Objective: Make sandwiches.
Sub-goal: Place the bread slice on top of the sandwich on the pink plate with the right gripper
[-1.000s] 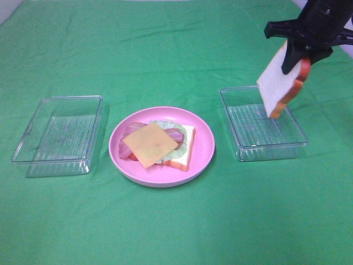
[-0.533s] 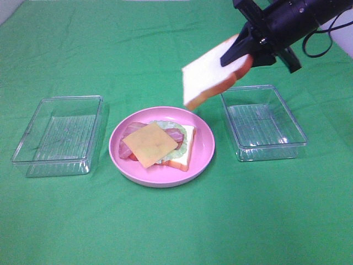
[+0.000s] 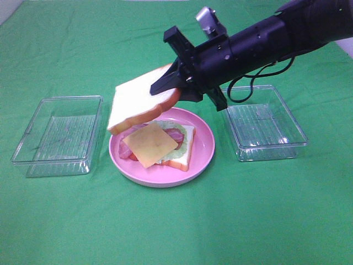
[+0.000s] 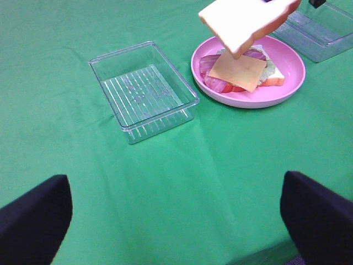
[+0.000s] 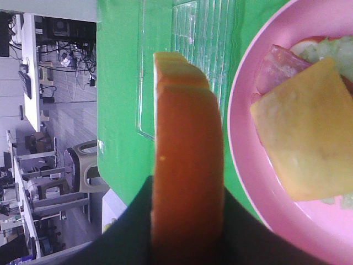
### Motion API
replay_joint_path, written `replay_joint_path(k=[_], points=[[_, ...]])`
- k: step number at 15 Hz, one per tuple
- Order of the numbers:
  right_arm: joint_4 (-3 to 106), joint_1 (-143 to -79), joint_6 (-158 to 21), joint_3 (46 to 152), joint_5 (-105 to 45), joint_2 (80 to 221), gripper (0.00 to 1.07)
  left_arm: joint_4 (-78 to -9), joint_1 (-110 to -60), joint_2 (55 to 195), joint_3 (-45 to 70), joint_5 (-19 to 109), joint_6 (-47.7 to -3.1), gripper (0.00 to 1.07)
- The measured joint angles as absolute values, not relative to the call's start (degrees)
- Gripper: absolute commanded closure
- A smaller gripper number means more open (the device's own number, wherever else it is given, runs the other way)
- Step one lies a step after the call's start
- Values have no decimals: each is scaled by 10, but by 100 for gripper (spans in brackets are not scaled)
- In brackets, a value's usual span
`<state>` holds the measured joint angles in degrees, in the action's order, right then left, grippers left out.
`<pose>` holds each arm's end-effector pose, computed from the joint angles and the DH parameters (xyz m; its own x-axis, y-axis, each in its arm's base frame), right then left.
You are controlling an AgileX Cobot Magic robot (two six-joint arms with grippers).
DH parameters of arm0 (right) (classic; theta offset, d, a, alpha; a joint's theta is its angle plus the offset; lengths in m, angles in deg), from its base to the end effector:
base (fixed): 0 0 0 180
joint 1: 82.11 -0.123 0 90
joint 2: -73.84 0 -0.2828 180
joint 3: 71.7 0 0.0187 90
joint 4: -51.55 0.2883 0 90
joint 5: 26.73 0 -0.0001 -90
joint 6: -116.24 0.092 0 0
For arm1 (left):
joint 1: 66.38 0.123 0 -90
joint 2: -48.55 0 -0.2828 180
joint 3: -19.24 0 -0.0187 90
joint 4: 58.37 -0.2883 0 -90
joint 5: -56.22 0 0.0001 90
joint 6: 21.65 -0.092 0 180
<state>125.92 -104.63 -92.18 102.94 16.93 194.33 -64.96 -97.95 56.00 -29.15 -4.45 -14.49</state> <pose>0.3756 0.2220 0.1602 -0.9809 0.1178 -0.1548 -0.0557 0.5924 0.8037 0.0301 -0.0077 0.2963 -0.4076 0.1706 -0.8971 0.4176 0.9085 -0.0170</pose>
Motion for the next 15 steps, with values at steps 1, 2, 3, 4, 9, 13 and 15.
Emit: replay_joint_path(k=[1,2,3,4,9,13,15], points=[[1261,-1054,-922,1029,161,1948,107,-650,-979,560,-291,-45,-145,10],[1284,-1068,-922,1029,150,1978,107,-650,-979,560,-291,-45,-145,10],[1298,-1069,-922,1029,148,1995,107,-650,-979,560,-291,-45,-145,10],[1302,-1069,-922,1029,146,2000,107,-650,-979,560,-291,-45,-145,10],[1299,-1069,-922,1029,119,2014,78,-650,-979,560,-291,-45,-145,10],[1252,-1069,-922,1028,111,2010,31,-650,-979,560,-291,-45,-145,10],[1209,-1069,-911,1029,104,1997,31,-650,-979,560,-291,-45,-145,10]])
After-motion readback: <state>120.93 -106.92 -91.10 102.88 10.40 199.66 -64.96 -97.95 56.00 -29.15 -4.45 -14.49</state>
